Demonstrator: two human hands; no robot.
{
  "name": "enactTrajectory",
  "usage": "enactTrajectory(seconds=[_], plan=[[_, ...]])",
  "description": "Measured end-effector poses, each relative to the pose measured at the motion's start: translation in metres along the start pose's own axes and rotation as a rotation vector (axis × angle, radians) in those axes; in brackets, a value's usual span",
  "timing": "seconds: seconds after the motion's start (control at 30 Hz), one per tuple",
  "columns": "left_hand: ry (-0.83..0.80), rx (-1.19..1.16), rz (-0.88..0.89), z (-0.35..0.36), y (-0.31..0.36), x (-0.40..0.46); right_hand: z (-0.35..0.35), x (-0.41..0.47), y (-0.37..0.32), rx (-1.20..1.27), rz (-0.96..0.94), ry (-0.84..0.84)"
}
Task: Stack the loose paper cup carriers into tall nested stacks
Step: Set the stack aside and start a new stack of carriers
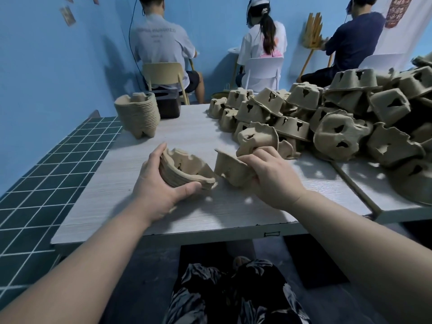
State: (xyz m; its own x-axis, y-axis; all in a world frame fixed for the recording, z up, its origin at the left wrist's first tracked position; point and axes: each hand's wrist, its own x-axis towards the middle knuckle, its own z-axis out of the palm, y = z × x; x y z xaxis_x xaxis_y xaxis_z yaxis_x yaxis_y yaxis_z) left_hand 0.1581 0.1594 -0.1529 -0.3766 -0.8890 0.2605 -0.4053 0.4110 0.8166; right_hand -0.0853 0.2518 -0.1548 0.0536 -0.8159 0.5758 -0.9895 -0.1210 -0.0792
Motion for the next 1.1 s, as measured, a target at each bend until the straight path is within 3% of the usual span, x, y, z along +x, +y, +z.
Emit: enactTrajectory(seconds=[0.23,0.4,0.8,0.97,1.1], plan=[[-0.033,-0.021,-0.006,0.001,-0.001,-0.001,-0.010,-0.001,-0.019,0.171,0.085,-0.103],[-0.072,-0.030,0.010,0.000,0.003,-0.005,-0.009,-0.005,-0.016,0.158,0.082,-0.033],[-0.139,-0.068,0.052,0.010,0.015,-0.011,-0.009,-0.016,-0.015,0.093,0.087,-0.140],[-0.161,-0.076,0.051,0.014,0.016,-0.012,-0.024,-0.026,-0.001,0.177,0.232,-0.106],[-0.187,-0.078,0.062,0.023,0.021,-0.012,-0.035,-0.040,0.009,0.139,0.220,-0.147]])
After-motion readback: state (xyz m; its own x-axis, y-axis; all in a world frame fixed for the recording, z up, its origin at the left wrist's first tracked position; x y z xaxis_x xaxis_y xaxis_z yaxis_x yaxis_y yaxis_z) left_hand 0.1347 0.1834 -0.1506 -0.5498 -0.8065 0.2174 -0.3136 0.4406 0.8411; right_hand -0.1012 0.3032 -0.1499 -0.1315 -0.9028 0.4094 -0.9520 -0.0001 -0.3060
